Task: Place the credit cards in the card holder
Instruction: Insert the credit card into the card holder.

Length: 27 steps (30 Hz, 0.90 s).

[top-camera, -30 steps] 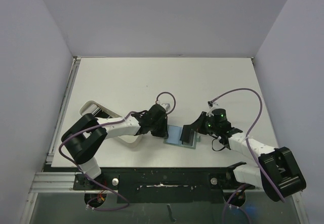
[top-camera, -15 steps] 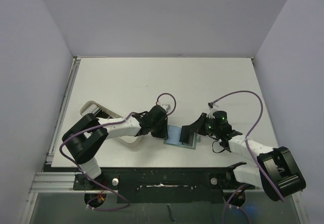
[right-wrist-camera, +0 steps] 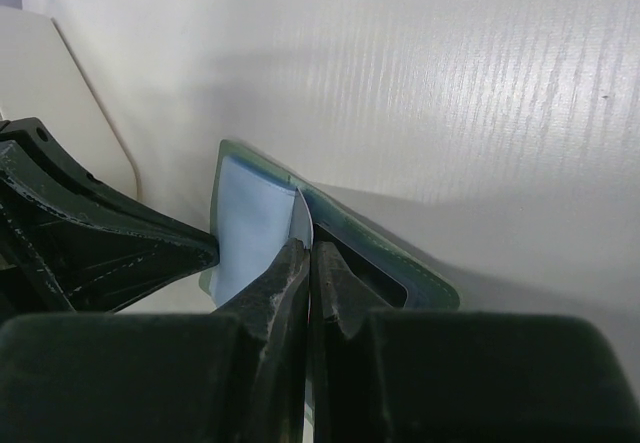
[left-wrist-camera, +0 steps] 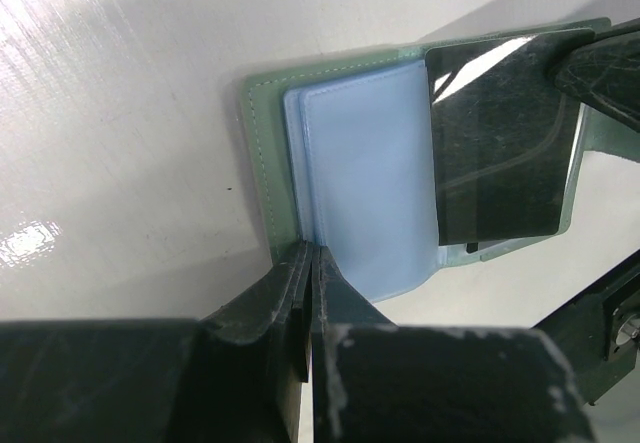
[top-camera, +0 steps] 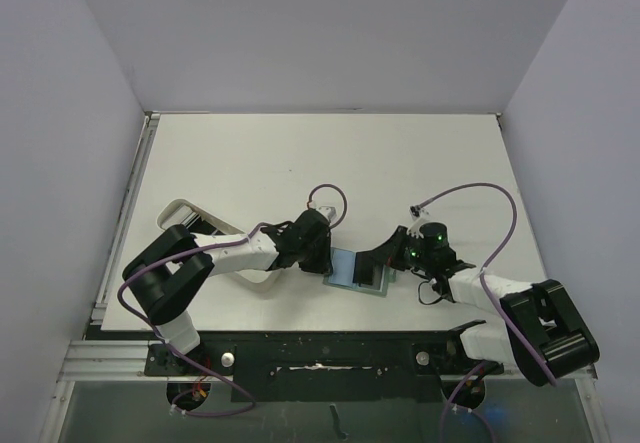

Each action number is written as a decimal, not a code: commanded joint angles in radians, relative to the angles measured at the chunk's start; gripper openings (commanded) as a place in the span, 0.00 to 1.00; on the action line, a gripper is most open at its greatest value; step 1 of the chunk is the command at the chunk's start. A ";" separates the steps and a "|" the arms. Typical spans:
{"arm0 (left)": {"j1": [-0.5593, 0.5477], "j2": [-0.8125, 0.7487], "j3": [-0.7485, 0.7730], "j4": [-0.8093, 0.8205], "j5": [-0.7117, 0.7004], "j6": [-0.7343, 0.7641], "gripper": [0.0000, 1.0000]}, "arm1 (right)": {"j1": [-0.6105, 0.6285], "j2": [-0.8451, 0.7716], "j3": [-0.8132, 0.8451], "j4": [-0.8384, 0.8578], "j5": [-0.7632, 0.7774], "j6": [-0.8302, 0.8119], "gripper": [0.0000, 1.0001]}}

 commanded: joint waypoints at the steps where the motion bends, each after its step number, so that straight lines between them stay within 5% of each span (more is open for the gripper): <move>1: -0.020 0.018 -0.025 0.025 0.011 -0.023 0.00 | -0.003 0.007 -0.022 0.068 -0.015 0.002 0.00; 27: -0.034 0.015 -0.053 0.039 0.005 -0.060 0.00 | -0.002 -0.022 -0.103 0.230 0.033 0.027 0.00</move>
